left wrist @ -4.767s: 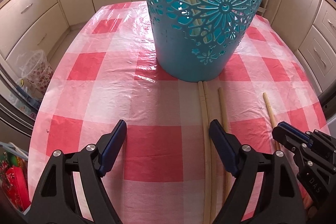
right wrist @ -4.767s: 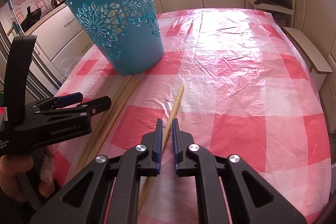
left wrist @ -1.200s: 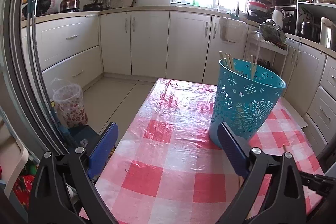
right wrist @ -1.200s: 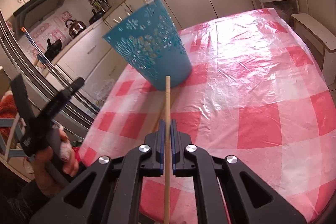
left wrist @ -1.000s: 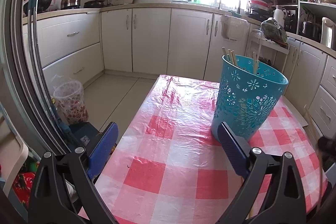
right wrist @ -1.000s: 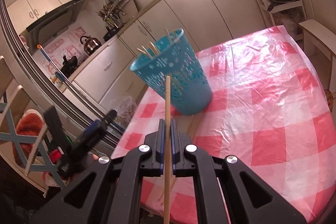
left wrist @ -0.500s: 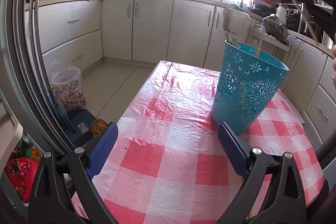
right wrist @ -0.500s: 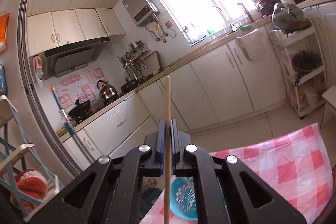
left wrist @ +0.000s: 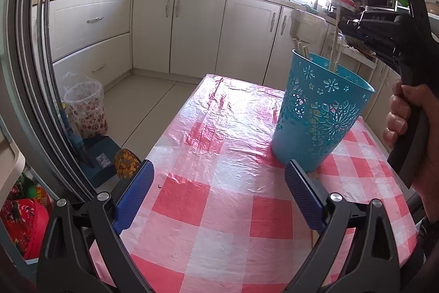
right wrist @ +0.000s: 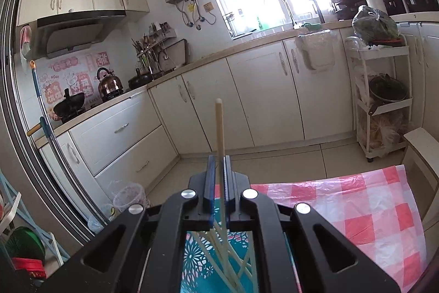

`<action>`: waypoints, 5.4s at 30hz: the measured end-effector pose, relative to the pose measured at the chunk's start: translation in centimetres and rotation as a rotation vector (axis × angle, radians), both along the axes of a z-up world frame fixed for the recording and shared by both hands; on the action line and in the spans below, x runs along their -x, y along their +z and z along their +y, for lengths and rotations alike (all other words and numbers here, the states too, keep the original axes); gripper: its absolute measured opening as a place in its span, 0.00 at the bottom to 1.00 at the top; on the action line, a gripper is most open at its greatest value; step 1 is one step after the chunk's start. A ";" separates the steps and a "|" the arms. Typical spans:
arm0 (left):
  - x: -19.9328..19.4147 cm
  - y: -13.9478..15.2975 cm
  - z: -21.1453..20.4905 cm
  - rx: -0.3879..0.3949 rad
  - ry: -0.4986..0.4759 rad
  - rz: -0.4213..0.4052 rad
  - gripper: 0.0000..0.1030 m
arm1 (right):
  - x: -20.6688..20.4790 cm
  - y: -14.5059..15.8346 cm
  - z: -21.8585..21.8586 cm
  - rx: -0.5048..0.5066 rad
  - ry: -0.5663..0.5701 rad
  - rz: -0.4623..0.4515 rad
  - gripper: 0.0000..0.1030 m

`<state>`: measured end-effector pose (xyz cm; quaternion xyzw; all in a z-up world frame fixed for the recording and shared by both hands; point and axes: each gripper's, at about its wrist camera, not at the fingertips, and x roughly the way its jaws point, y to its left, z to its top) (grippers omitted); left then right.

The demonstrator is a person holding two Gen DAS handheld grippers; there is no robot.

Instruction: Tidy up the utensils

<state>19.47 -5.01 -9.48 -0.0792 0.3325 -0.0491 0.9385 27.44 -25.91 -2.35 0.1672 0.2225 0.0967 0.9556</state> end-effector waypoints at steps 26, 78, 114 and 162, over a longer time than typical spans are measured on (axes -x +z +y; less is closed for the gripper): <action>0.8 -0.2 -1.3 -0.022 -0.035 0.036 0.92 | 8.4 -14.4 2.9 0.088 0.057 0.560 0.27; -1.7 -4.7 -12.9 -0.156 -0.405 0.298 0.05 | 13.6 -13.8 -2.3 0.200 0.028 0.513 0.10; -3.1 -0.5 -7.5 0.073 -0.445 0.228 0.04 | 13.6 -14.2 -2.7 0.113 0.052 0.504 0.07; -9.2 9.5 -6.4 0.008 -0.145 -0.293 0.93 | 13.5 -14.4 -4.6 -0.056 0.062 0.515 0.06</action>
